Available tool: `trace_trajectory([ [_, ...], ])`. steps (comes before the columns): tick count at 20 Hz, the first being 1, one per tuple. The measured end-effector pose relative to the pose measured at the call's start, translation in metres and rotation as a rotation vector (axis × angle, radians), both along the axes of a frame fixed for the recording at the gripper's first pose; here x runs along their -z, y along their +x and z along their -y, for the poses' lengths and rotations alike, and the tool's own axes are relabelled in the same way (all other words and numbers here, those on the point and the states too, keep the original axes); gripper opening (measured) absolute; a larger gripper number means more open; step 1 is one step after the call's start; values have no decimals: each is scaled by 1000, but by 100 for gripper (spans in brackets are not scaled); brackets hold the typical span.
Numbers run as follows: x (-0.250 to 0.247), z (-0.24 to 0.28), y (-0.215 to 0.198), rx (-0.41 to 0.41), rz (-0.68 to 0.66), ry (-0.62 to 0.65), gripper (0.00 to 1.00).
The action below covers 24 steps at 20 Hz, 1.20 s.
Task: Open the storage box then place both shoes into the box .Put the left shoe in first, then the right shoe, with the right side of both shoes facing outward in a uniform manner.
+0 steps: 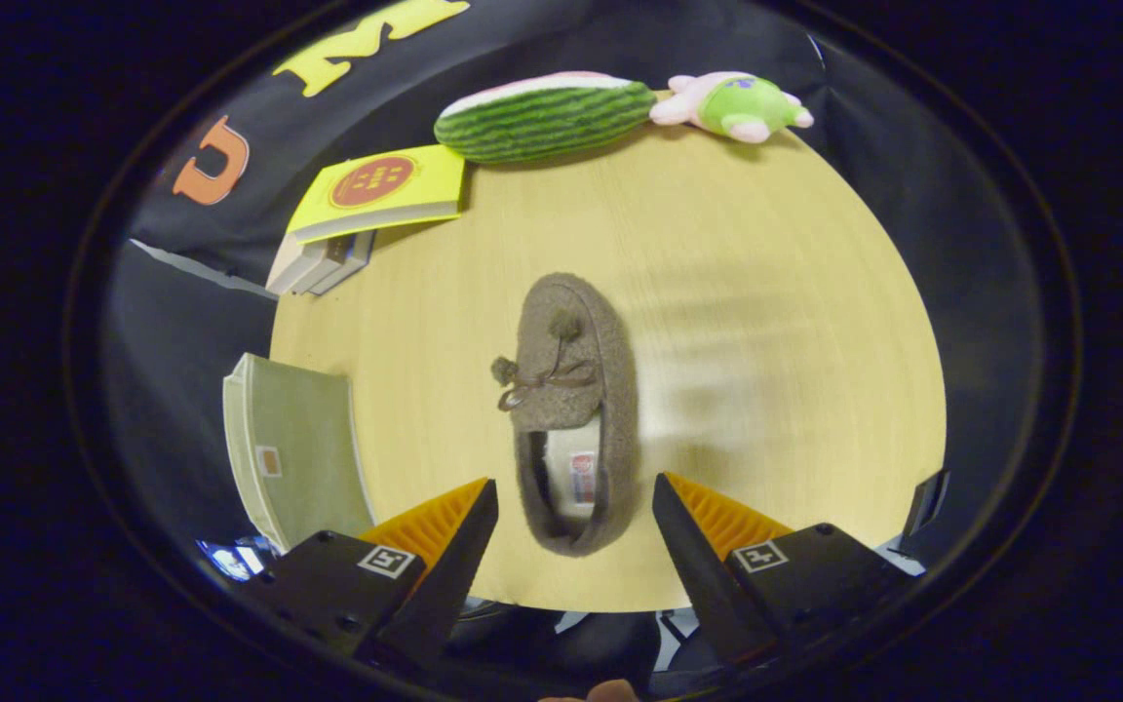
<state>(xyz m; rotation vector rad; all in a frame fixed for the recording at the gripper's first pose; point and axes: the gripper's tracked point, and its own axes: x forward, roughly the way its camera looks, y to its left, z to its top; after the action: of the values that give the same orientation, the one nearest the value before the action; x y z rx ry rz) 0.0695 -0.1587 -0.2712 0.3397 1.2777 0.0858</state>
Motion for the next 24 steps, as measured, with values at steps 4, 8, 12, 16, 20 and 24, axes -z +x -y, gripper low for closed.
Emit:
trace_trajectory([
  [4, 36, 2, 10, -50, -54, 16, 100],
  [8, 48, 4, 14, -78, -79, 54, 85],
  [12, 60, 9, 16, -91, -113, 73, 57],
  [16, 65, 12, 14, -85, -135, 75, 39],
  [20, 61, 17, 14, -90, -139, 29, 8],
  [24, 47, -4, -1, -81, -157, 56, 6],
])
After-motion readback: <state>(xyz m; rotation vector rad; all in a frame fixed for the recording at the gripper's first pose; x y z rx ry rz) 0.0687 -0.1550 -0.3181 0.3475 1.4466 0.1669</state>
